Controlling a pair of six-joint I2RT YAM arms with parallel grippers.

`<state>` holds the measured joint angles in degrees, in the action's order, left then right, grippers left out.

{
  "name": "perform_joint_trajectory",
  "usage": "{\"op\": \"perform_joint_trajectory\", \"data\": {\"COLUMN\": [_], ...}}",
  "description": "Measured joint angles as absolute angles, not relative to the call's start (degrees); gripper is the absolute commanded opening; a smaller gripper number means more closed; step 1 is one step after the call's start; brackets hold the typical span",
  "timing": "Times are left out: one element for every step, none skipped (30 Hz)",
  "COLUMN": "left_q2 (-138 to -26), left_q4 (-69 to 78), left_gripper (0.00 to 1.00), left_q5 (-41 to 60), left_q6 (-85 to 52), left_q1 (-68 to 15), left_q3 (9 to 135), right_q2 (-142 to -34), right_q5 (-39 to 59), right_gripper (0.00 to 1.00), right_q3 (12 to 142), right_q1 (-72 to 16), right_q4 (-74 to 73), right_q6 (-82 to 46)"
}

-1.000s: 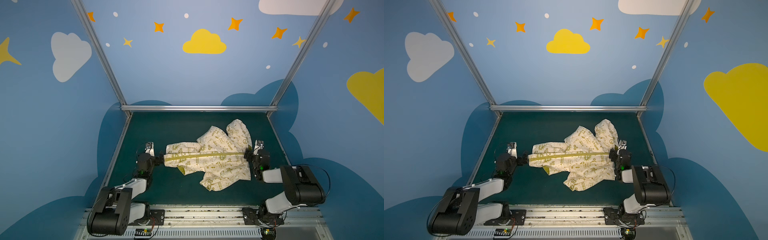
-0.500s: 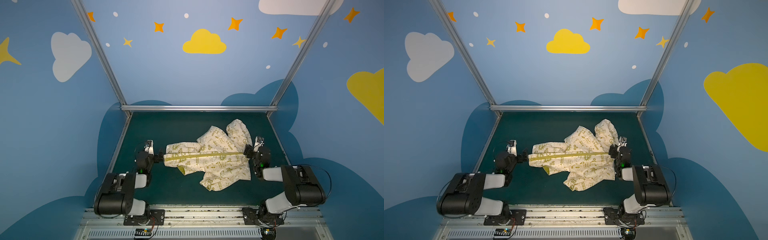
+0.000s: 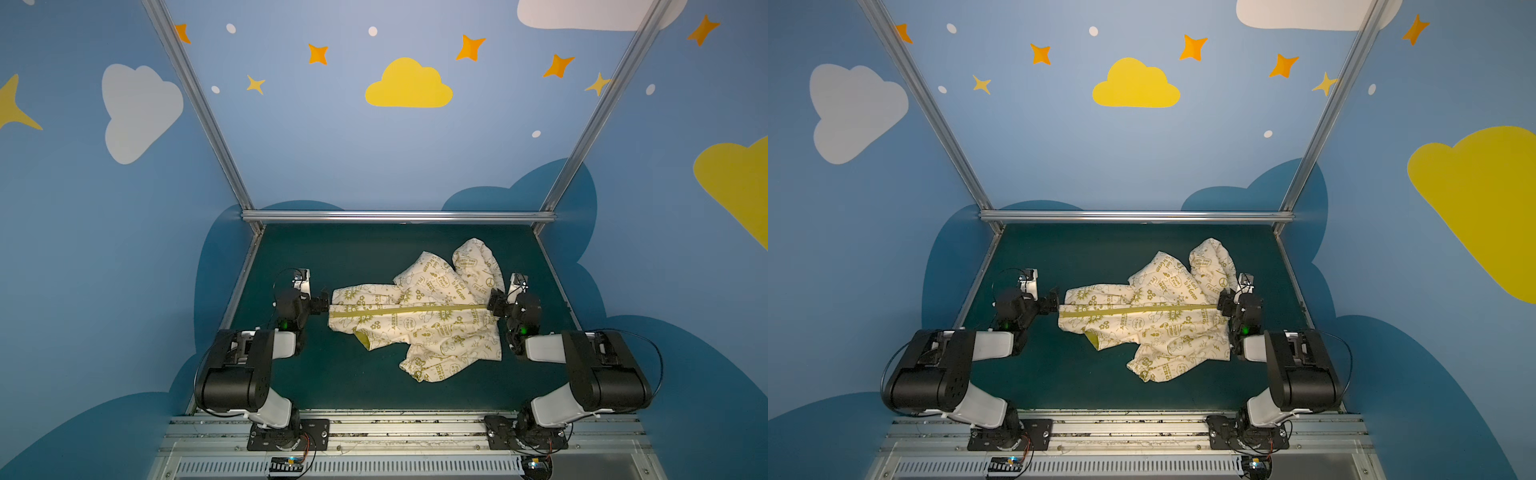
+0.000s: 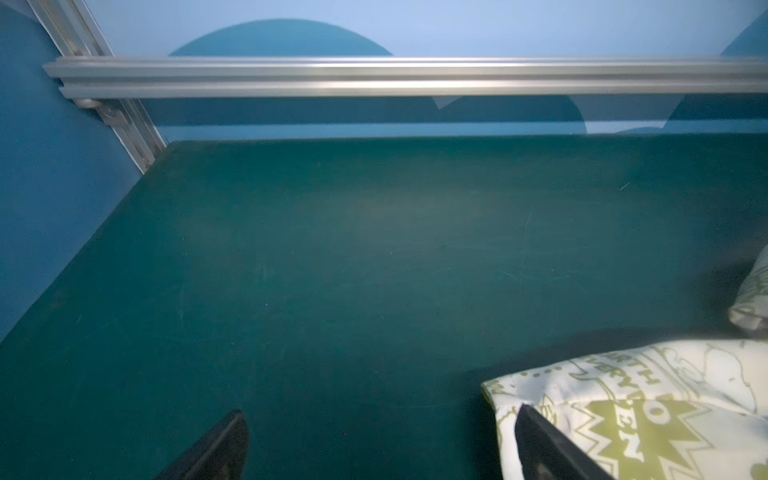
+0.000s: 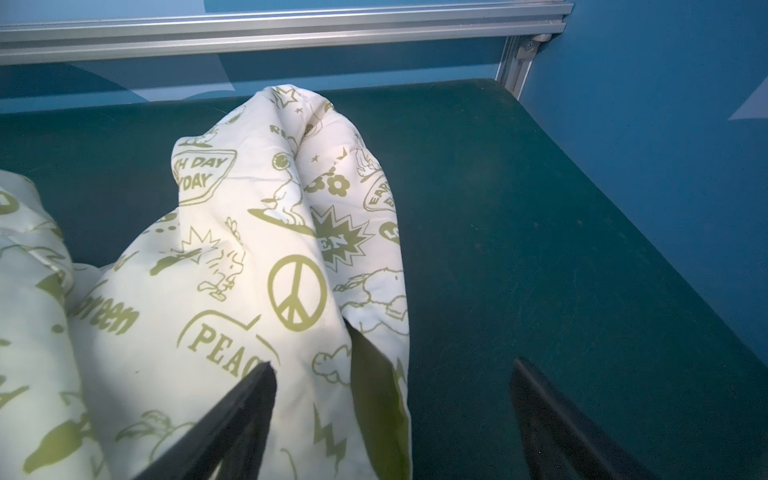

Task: Zip up the jacket
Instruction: 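Open both grippers and release the jacket on the table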

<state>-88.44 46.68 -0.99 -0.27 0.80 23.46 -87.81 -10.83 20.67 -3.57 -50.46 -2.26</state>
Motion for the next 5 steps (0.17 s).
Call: {"op": "perform_joint_trajectory", "data": {"left_q2": [-88.4, -88.4, -88.4, -88.4, -88.4], "left_q4": [46.3, 46.0, 45.8, 45.6, 45.5], "left_gripper": [0.99, 0.99, 0.99, 0.99, 0.99], "left_q5": [-1.0, -1.0, -1.0, -1.0, -1.0], "left_q6": [-0.3, -0.3, -0.3, -0.3, -0.3], "left_q1": [0.8, 0.8, 0.8, 0.8, 0.8], "left_q3": [23.5, 23.5, 23.4, 23.4, 23.5], "right_q2": [-87.8, -87.8, -87.8, -87.8, -87.8], "right_q5": [-10.8, -10.8, -10.8, -10.8, -10.8], "right_gripper": [0.88, 0.88, 0.88, 0.88, 0.88], "right_q3": [20.7, 20.7, 20.7, 20.7, 20.7], "right_q1": [-3.6, -3.6, -3.6, -3.6, -3.6], "right_q4": [-50.4, -50.3, -50.3, -50.3, -50.2], "right_q6": [-2.3, -2.3, -2.3, -2.3, -2.3]}}
